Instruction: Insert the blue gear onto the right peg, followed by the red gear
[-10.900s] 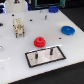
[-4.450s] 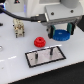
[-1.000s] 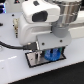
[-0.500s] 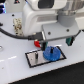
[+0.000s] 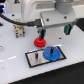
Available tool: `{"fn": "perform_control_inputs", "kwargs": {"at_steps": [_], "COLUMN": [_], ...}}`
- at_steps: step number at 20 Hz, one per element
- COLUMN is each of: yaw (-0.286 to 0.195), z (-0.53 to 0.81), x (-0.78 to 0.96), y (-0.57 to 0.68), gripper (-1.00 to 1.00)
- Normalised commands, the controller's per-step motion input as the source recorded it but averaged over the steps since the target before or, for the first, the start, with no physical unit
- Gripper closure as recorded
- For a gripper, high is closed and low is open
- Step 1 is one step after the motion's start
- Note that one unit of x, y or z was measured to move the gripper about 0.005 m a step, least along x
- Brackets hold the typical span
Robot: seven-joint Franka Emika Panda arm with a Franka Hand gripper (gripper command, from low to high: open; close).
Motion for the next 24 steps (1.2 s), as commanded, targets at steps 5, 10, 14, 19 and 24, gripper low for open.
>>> {"fn": "perform_control_inputs", "kwargs": {"at_steps": [5, 10, 14, 19, 24], "yaw": [0.0, 0.0, 0.0, 0.0, 0.0], "z": [-0.14, -0.1, 0.0, 0.0, -0.06], "x": [-0.67, -0.53, 0.11, 0.25, -0.16], "y": [0.01, 0.06, -0.32, -0.41, -0.13], "gripper": [-1.0, -1.0, -1.0, -1.0, -1.0]}}
